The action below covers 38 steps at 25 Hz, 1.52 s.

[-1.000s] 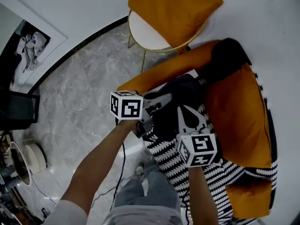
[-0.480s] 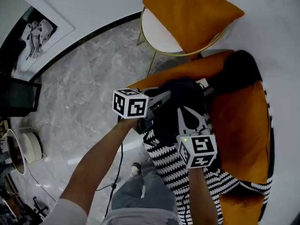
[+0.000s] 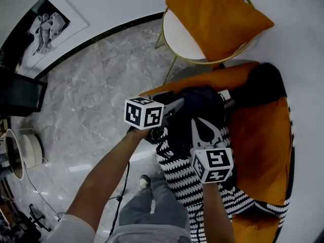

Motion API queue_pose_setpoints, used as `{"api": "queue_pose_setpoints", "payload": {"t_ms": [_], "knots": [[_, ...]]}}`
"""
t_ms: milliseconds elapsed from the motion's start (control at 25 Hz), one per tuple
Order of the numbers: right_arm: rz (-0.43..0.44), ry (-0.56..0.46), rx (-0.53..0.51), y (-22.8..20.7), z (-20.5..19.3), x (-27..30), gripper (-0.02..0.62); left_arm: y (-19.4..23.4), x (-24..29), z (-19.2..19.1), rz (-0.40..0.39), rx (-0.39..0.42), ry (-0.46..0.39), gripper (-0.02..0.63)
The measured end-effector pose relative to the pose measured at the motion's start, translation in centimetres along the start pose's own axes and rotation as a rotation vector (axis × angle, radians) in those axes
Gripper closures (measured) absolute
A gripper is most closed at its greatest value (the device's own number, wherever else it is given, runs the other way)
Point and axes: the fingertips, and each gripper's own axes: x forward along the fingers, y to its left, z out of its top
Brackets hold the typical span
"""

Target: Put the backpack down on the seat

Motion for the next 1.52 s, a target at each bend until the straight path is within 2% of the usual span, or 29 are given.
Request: {"api": "queue_pose_setpoints", "payload": {"t_ms": [200, 400, 920, 1160, 1400, 1520], "knots": [[0.025, 0.001, -0.015, 1.4, 0.5, 0.1, 0.594, 0.1, -2.4, 0.6, 0.036, -0.024, -0.042, 0.405], [0.05, -0.011, -0.03, 4.0, 2.0, -0.4, 0.594, -0.8, -6.8, 1.0, 0.081, -0.004, -0.073, 0.407], [0.131, -0.082, -0.096, 15.0, 7.4, -4.3, 0.594, -5.8, -20.3, 2.1, 0.189, 0.031, -0.207, 0.407], [0.132, -0.139, -0.077, 19.8, 9.5, -8.3, 0.594, -9.2, -26.6, 1.7, 0.199, 0.013, -0.286, 0.428], [0.135, -0.187, -0.11, 25.5, 11.5, -12.7, 0.594, -13.1, -33.1, 2.3, 0.239, 0.081, -0.335, 0.443], [0.135, -0.203, -0.138, 27.4, 11.5, -14.6, 0.594, -14.8, -35.3, 1.5, 0.285, 0.142, -0.334, 0.488]]}}
